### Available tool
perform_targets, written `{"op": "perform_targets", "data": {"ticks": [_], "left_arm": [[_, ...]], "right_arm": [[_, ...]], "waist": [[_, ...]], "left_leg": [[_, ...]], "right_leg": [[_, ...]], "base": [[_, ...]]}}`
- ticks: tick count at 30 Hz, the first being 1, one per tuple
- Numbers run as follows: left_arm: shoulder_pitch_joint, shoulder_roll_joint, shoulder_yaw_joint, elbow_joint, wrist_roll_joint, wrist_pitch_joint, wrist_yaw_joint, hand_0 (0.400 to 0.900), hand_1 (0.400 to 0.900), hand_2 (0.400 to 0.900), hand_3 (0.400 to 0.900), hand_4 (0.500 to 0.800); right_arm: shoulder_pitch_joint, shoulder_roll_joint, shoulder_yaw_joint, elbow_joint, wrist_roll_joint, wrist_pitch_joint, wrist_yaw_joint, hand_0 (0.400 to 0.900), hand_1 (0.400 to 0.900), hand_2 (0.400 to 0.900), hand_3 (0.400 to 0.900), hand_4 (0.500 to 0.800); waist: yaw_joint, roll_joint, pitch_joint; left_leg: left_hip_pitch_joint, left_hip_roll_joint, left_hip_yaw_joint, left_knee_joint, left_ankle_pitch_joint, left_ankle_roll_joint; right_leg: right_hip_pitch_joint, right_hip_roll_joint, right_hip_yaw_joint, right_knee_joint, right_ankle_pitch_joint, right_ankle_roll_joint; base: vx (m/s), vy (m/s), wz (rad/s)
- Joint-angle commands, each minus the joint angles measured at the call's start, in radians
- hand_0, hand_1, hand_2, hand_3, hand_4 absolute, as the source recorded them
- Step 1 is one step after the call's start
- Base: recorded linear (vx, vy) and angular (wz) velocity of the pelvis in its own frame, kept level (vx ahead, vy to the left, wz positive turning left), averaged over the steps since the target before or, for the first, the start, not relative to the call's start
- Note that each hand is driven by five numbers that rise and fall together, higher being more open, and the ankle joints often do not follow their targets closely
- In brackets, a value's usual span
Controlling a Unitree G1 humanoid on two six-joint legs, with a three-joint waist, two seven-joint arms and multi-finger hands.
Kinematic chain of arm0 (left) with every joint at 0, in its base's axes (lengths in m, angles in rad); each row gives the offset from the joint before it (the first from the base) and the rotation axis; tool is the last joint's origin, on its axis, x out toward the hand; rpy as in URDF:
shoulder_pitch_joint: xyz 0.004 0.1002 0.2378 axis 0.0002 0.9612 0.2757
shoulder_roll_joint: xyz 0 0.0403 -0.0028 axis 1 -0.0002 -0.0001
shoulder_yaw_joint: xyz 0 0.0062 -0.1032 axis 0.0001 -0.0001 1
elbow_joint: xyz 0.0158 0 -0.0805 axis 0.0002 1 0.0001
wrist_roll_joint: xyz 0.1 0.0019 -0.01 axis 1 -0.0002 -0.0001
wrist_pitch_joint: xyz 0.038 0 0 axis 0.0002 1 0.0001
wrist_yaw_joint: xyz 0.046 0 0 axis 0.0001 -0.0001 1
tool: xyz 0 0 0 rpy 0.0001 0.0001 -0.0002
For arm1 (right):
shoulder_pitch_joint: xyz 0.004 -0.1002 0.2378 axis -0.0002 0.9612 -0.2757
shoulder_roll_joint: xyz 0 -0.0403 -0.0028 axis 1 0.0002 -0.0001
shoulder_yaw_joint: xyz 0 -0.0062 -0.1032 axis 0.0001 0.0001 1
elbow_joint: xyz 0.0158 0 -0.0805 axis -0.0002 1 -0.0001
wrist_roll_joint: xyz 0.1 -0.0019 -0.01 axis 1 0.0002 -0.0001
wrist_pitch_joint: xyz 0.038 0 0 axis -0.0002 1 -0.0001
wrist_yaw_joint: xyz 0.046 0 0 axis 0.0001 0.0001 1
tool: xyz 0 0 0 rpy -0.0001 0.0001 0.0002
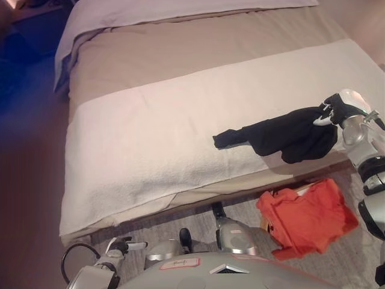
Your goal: Put the clothes on the bed into the basket.
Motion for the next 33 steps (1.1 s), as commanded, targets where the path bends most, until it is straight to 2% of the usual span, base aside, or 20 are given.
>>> {"op": "perform_targets", "data": {"ticks": [1,9,15,31,32,33], "left_arm": [[0.01,0.039,0.011,0.064,0.036,0.004,0.011,0.9,0.9,0.9,0.9,0.8],[0.008,0.027,0.002,0.052,0.06,0.005,0.004,0.9,0.9,0.9,0.9,0.8],[0.005,0.025,-0.009,0.051,0.069,0.005,0.001,0.9,0.9,0.9,0.9,0.8],[0.0,0.017,-0.039,0.05,0.064,0.012,0.002,0.9,0.9,0.9,0.9,0.8],[0.0,0.014,-0.039,0.051,0.062,0.013,0.003,0.9,0.9,0.9,0.9,0.8],[0.0,0.014,-0.039,0.051,0.062,0.013,0.003,0.9,0.9,0.9,0.9,0.8]], "right_arm": [[-0.053,-0.13,-0.083,-0.061,0.027,-0.036,-0.053,0.4,0.4,0.4,0.4,0.5],[0.122,-0.209,-0.225,-0.154,0.042,-0.047,-0.05,0.4,0.4,0.4,0.4,0.5],[0.169,-0.224,-0.244,-0.13,0.049,-0.047,-0.028,0.4,0.4,0.4,0.4,0.5],[0.113,-0.118,-0.165,0.043,0.061,-0.034,0.004,0.4,0.4,0.4,0.4,0.5],[0.107,-0.11,-0.164,0.059,0.054,-0.03,-0.004,0.492,0.492,0.492,0.492,0.555],[0.106,-0.109,-0.163,0.059,0.054,-0.031,-0.004,0.9,0.9,0.9,0.9,0.8]], "waist": [[-0.014,0.016,-0.047],[-0.049,0.027,-0.043],[-0.058,0.03,-0.033],[-0.031,0.051,-0.018],[-0.029,0.052,-0.017],[-0.03,0.052,-0.017]], "left_leg": [[-0.047,0.071,-0.047,-0.01,0.028,-0.054],[-0.034,0.07,-0.025,-0.008,0.022,-0.053],[-0.029,0.074,-0.019,-0.005,0.018,-0.054],[-0.041,0.075,-0.044,0.002,0.025,-0.062],[-0.042,0.074,-0.046,0.002,0.027,-0.062],[-0.042,0.074,-0.047,0.002,0.027,-0.062]], "right_leg": [[0.049,0.003,0.001,0.075,-0.044,0.02],[0.05,0.012,0.026,0.079,-0.045,0.02],[0.051,0.013,0.031,0.081,-0.047,0.019],[0.072,0.002,-0.002,0.063,-0.052,0.012],[0.073,0.001,-0.004,0.062,-0.052,0.012],[0.074,0.001,-0.004,0.061,-0.052,0.012]], "base": [[-0.01,0.009,-0.27],[-0.01,0.008,-0.09],[0.0,-0.003,-0.02],[-0.01,-0.011,0.08],[0.0,-0.007,0.06],[0.0,-0.012,0.09]]}}
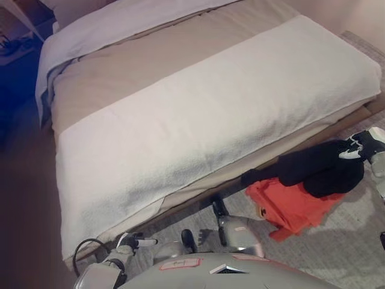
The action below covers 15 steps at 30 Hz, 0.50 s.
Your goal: Put the clothes on the bed into the basket.
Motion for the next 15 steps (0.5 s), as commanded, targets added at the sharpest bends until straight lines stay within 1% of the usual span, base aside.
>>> {"op": "perform_targets", "data": {"ticks": [1,11,15], "left_arm": [[0.016,0.042,-0.012,0.077,0.025,0.014,0.022,0.9,0.9,0.9,0.9,0.8],[0.011,0.047,-0.005,0.077,0.018,0.015,0.025,0.9,0.9,0.9,0.9,0.8],[0.01,0.052,0.003,0.077,0.017,0.013,0.024,0.9,0.9,0.9,0.9,0.8]], "right_arm": [[-0.144,-0.015,0.01,0.011,0.001,-0.016,-0.07,0.9,0.9,0.9,0.9,0.8],[-0.159,0.015,0.022,0.038,-0.01,-0.01,-0.073,0.9,0.9,0.9,0.9,0.8],[-0.135,0.031,0.016,0.04,0.015,-0.015,-0.049,0.9,0.9,0.9,0.9,0.8]], "waist": [[0.028,-0.023,-0.029],[0.043,-0.035,-0.023],[0.052,-0.042,-0.023]], "left_leg": [[-0.001,-0.043,-0.017,0.034,0.044,-0.021],[-0.006,-0.046,-0.034,0.029,0.049,-0.02],[-0.007,-0.046,-0.041,0.025,0.051,-0.02]], "right_leg": [[0.157,-0.051,0.049,-0.238,0.133,0.029],[0.164,-0.056,0.033,-0.242,0.133,0.027],[0.164,-0.058,0.027,-0.245,0.132,0.027]], "base": [[0.0,-0.013,0.09],[0.0,-0.007,0.06],[0.01,-0.012,0.06]]}}
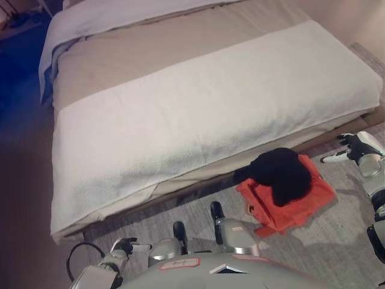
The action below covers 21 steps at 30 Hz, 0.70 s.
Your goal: Put the clothes on the bed into the basket.
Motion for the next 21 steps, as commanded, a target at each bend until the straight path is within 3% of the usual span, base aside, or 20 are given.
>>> {"op": "perform_targets", "data": {"ticks": [1,7,13,21], "left_arm": [[0.005,0.056,0.002,0.04,0.016,0.004,0.023,0.9,0.9,0.9,0.9,0.8],[0.006,0.065,0.015,0.037,0.014,0.002,0.017,0.9,0.9,0.9,0.9,0.8],[-0.004,0.068,0.016,0.034,0.019,0.0,0.007,0.9,0.9,0.9,0.9,0.8],[-0.03,0.078,0.035,0.031,0.016,0.006,0.014,0.9,0.9,0.9,0.9,0.8]], "right_arm": [[-0.077,-0.013,-0.007,0.002,0.025,-0.016,-0.03,0.9,0.9,0.9,0.9,0.8],[-0.021,0.035,-0.032,0.017,0.07,-0.021,0.005,0.9,0.9,0.9,0.9,0.8],[0.029,0.159,-0.045,0.134,0.078,-0.013,0.027,0.9,0.9,0.9,0.9,0.8],[0.152,0.396,-0.102,0.333,0.053,0.025,-0.005,0.9,0.9,0.9,0.9,0.8]], "waist": [[0.011,-0.038,-0.033],[0.028,-0.047,-0.032],[0.052,-0.052,-0.04],[0.084,-0.045,-0.059]], "left_leg": [[0.017,-0.043,0.002,-0.001,0.034,-0.016],[0.013,-0.044,-0.014,-0.002,0.036,-0.015],[0.01,-0.046,-0.041,-0.006,0.039,-0.013],[0.011,-0.05,-0.087,-0.011,0.039,-0.011]], "right_leg": [[0.075,-0.066,0.085,-0.02,0.141,-0.068],[0.079,-0.069,0.072,-0.022,0.137,-0.07],[0.096,-0.075,0.042,-0.026,0.126,-0.074],[0.127,-0.086,-0.006,-0.037,0.108,-0.08]], "base": [[0.01,-0.019,0.08],[0.01,-0.017,0.13],[0.03,-0.012,0.2],[0.03,-0.01,0.26]]}}
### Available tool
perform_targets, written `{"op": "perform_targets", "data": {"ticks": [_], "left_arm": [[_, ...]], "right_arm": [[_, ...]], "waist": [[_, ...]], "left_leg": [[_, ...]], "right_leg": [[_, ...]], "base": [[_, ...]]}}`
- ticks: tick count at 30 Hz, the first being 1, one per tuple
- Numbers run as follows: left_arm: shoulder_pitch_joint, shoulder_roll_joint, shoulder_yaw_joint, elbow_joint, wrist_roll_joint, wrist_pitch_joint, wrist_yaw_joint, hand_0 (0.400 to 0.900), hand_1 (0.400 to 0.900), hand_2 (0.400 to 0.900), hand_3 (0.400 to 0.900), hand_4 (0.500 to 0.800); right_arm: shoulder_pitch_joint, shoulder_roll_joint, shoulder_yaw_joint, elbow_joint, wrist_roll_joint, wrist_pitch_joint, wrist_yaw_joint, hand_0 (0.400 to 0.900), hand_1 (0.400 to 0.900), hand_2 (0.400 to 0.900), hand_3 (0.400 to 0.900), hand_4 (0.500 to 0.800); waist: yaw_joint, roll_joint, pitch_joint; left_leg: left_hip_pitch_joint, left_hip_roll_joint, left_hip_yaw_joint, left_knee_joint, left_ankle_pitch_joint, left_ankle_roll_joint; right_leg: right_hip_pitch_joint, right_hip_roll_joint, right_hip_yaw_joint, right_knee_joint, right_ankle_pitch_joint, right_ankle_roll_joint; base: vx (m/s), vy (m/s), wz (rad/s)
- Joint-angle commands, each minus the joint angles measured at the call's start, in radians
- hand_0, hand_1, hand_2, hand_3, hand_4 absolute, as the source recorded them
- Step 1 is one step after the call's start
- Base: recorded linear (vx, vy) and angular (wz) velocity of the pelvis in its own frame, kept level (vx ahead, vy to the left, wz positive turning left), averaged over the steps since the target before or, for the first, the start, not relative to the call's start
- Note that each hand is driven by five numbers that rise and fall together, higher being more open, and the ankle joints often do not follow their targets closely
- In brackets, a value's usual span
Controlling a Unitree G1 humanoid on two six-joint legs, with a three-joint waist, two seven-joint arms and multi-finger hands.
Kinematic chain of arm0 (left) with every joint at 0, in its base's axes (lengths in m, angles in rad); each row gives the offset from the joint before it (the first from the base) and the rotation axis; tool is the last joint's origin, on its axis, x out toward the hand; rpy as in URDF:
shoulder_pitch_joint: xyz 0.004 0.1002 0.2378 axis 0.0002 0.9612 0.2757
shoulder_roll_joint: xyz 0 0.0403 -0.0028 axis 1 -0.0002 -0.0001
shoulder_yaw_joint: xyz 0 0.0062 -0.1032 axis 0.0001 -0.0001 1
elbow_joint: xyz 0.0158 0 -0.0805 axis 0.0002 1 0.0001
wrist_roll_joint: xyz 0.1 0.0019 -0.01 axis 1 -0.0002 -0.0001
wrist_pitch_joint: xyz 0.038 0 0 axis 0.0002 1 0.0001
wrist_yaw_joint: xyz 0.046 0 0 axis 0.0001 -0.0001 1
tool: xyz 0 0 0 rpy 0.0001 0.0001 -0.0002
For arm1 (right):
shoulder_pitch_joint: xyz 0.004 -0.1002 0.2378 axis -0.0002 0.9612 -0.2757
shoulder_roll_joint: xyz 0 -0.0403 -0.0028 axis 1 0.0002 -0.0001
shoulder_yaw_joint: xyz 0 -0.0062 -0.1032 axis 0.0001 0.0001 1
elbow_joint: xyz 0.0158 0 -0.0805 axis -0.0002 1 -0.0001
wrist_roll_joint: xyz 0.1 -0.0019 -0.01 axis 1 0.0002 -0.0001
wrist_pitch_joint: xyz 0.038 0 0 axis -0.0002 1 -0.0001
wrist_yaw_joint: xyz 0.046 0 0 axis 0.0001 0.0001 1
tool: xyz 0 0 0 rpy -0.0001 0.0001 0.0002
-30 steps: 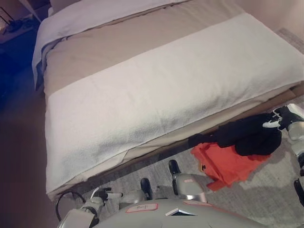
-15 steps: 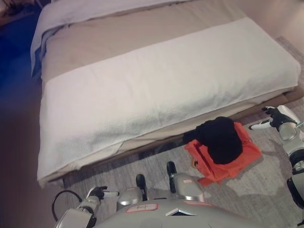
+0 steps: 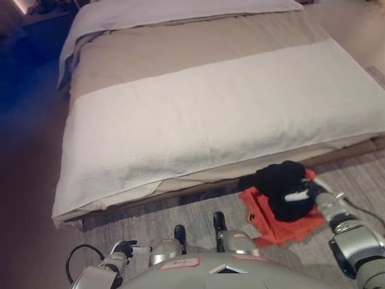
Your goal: Put the clothes on the bed into the basket.
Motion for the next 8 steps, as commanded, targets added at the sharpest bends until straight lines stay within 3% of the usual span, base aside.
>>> {"op": "perform_targets", "data": {"ticks": [1,8], "left_arm": [[-0.045,0.071,0.022,0.03,0.016,0.007,0.022,0.9,0.9,0.9,0.9,0.8],[-0.054,0.064,0.048,0.031,0.018,0.014,0.028,0.9,0.9,0.9,0.9,0.8]], "right_arm": [[-0.036,0.035,-0.047,0.085,-0.005,0.011,-0.049,0.9,0.9,0.9,0.9,0.8],[0.104,0.155,-0.151,0.131,0.092,0.035,-0.076,0.9,0.9,0.9,0.9,0.8]], "waist": [[0.016,-0.041,-0.009],[0.019,-0.04,-0.025]], "left_leg": [[0.002,-0.067,-0.008,0.013,0.016,0.001],[0.007,-0.069,-0.048,0.007,0.016,0.0]], "right_leg": [[0.022,-0.087,0.044,0.01,0.058,0.023],[0.053,-0.093,0.0,0.004,0.039,0.019]], "base": [[0.03,-0.004,0.34],[0.04,-0.01,0.25]]}}
